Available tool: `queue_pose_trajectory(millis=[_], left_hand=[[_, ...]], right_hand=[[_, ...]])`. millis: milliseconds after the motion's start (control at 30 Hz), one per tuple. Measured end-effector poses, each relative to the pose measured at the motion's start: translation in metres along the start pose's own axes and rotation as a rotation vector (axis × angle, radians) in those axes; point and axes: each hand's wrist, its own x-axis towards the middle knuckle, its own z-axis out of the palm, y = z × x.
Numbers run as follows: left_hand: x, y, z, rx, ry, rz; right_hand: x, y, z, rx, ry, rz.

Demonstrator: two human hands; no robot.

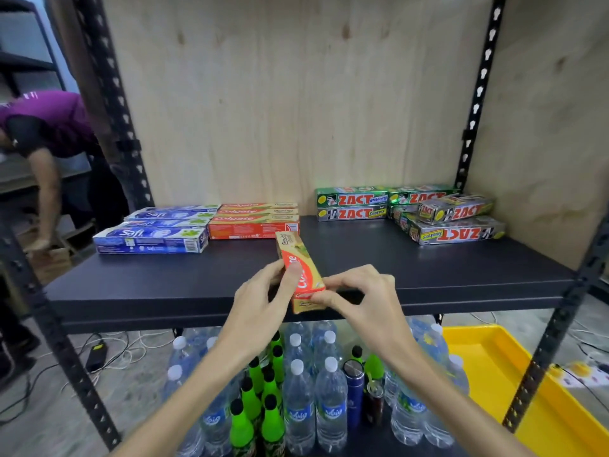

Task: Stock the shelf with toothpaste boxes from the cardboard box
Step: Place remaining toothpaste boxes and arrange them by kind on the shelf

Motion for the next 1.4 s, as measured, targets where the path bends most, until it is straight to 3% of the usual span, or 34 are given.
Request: queue_pose_trajectory(millis=[133,200,367,500,667,833,1067,1400], left_hand=[[0.006,-0.009,-0.026,0.194,-0.090,0.029],[0.017,-0.017,-0.042,0.257,-0.108,0.042],[0.040,-0.038,-0.084,0.389,-0.182,0.101],[0.060,-0.063,-0.112,0.489,-0.131,0.163],[0.097,-0.096,-0.133,0.705,-0.115,0.251],[0.132,-0.118,-0.143,0.852,0.048,0.228],[0.154,-0.140,-0.151,0.845,0.124,0.198],[0.167,-0.154,-0.156,0.672,0.020,0.161]], right_hand=[[0.002,-0.004,0.012,-0.120,-0.339,-0.146],[0.010,0.000,0.011,-0.154,-0.419,-0.162],[0.060,0.018,0.002,-0.300,-0.224,0.055],[0.100,0.033,0.012,-0.358,-0.252,0.213],[0.124,0.042,0.037,-0.281,-0.169,0.180],[0.138,0.046,0.060,-0.365,-0.137,0.067],[0.157,0.057,0.077,-0.282,-0.159,0.053],[0.164,0.062,0.080,-0.201,-0.221,0.019]])
